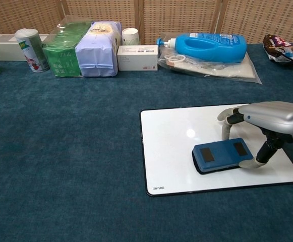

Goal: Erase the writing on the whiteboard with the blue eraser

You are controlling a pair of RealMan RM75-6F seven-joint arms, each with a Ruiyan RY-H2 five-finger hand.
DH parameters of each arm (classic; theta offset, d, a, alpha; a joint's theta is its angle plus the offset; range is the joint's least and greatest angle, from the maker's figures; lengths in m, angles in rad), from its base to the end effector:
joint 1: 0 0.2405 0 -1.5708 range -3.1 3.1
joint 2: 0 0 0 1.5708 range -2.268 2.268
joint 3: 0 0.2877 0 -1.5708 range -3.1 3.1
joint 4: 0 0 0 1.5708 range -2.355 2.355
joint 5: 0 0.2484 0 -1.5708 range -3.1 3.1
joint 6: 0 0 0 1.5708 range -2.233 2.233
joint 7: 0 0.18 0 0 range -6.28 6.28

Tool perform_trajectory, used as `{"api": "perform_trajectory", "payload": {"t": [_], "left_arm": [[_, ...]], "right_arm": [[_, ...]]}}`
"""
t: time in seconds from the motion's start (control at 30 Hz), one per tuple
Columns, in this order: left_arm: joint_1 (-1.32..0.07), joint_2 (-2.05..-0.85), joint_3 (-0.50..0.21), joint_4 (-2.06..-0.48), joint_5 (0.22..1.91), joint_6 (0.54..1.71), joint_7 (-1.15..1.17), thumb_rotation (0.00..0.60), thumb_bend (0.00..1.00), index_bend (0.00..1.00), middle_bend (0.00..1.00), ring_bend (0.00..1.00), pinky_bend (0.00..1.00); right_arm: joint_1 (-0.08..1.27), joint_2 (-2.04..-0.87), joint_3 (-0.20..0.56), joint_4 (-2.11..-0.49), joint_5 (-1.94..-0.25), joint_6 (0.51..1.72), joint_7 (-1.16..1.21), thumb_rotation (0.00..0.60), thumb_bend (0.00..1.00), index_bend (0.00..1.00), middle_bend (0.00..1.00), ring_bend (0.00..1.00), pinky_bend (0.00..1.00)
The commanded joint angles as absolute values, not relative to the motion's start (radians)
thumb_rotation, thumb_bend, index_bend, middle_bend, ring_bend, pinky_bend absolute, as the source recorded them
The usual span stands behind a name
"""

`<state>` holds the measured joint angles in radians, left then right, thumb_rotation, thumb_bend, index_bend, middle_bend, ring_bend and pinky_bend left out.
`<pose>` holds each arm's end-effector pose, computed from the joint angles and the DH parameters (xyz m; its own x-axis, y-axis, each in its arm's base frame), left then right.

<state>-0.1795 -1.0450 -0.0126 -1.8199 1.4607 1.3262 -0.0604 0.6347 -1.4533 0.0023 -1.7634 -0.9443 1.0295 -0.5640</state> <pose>-0.3088 0.2361 0.1112 0.2194 0.1859 0.9578 0.9755 -0.0546 -0.2129 -0.2075 -0.3090 -0.0725 0.4931 -0.4621 0.7371 -0.8690 -0.3008 0.3927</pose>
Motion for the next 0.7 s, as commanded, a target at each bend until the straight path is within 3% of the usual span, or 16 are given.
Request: {"api": "perform_trajectory", "payload": {"t": [0.03, 0.7], "left_arm": [[-0.179, -1.045, -0.013, -1.820, 1.460, 1.328, -0.061, 0.600, 0.32, 0.22, 0.15, 0.03, 0.00], [-0.180, -1.047, -0.014, -1.822, 1.461, 1.329, -0.056, 0.600, 0.32, 0.22, 0.15, 0.02, 0.00]], "right_arm": [[0.637, -1.460, 0.003, -1.745, -0.939, 1.026, -0.568, 0.600, 0.26, 0.62, 0.12, 0.00, 0.00], [0.652, -1.418, 0.065, -1.672, -0.928, 1.028, -0.543, 0.600, 0.26, 0.62, 0.12, 0.00, 0.00]]}}
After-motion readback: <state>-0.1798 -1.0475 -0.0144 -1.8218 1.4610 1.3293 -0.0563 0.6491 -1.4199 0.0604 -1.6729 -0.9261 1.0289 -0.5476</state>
